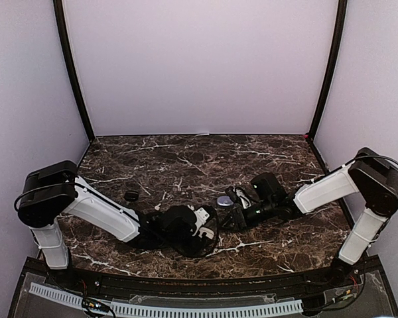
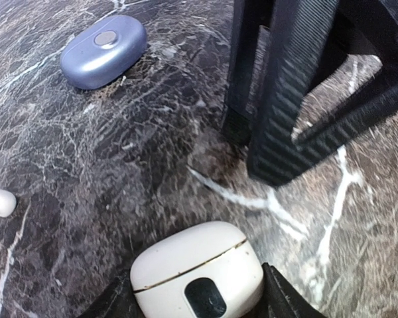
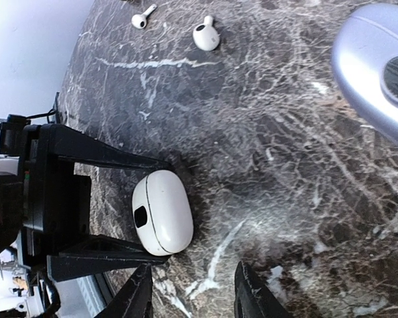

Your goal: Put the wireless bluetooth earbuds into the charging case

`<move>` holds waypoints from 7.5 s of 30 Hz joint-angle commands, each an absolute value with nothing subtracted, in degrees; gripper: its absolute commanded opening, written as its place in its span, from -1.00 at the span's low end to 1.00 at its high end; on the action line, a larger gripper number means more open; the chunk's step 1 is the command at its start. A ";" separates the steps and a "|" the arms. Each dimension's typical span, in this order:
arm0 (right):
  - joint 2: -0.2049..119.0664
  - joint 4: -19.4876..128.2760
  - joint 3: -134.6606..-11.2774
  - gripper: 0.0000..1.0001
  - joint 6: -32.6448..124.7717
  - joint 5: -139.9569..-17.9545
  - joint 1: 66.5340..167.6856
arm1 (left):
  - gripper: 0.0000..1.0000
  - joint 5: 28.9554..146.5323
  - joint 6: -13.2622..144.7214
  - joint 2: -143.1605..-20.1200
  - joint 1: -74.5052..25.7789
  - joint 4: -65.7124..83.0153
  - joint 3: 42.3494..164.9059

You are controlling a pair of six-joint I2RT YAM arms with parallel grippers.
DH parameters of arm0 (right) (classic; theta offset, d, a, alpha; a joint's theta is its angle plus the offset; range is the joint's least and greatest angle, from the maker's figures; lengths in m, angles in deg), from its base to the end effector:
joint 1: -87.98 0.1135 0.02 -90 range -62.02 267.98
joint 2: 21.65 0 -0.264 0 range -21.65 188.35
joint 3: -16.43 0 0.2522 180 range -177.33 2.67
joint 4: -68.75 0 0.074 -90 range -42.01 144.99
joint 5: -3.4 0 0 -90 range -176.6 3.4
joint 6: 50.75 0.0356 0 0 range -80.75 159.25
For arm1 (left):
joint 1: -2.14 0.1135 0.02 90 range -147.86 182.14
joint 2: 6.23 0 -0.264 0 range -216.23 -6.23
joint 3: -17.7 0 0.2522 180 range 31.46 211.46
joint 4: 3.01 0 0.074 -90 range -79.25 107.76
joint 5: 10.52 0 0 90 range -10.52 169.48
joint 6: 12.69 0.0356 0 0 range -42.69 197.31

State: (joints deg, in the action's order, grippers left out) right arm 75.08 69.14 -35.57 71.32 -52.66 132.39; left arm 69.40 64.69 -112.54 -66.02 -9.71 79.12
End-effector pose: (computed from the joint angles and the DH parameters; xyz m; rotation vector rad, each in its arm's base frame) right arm 0.2034 0.2270 0.1258 -0.6041 2.5183 1.2849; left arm 0.1392 -0.3305 0.1215 0.9781 2.0676 -0.5657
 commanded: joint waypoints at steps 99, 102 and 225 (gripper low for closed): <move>65.98 60.02 -56.40 -0.85 46.21 -49.94 145.46 | -0.23 119.45 48.61 -86.85 -48.74 -52.50 56.88; 65.85 59.94 -56.33 -0.81 46.19 -49.97 145.50 | -0.35 119.46 48.83 -86.74 -48.67 -52.48 56.77; 86.98 91.82 -50.04 0.66 45.05 -94.47 153.85 | -0.61 109.47 53.28 -61.45 -22.63 -43.12 40.19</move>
State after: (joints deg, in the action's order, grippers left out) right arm 81.81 89.60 -44.97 45.42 -96.47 152.89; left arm 111.03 54.94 -64.01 -23.38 -45.34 42.07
